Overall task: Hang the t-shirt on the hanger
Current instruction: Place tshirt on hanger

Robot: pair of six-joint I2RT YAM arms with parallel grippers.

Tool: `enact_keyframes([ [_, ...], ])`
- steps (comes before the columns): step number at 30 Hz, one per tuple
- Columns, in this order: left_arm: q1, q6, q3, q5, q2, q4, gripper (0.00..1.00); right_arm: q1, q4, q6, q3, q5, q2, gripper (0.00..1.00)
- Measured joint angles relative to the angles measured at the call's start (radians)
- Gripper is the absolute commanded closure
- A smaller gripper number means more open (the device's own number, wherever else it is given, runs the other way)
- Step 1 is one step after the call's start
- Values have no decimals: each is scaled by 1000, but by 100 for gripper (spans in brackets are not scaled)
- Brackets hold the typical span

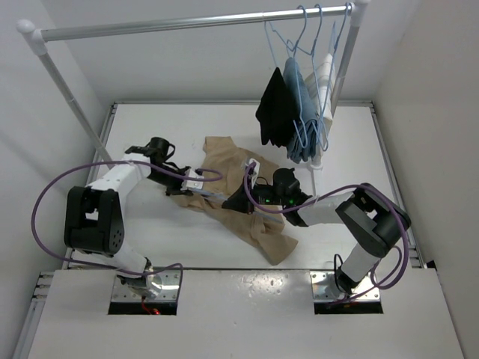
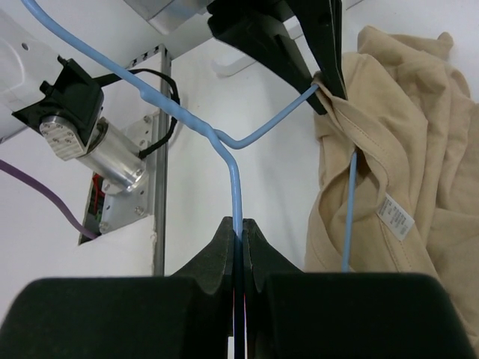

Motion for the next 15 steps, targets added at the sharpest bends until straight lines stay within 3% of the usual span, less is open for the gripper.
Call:
enact_keyframes([
  [9, 2, 22, 52, 43, 5, -92, 79, 0, -2, 1, 23, -21, 1, 100],
  [15, 0, 86, 109, 174, 5, -232, 75, 4, 4, 1, 63, -23, 32, 100],
])
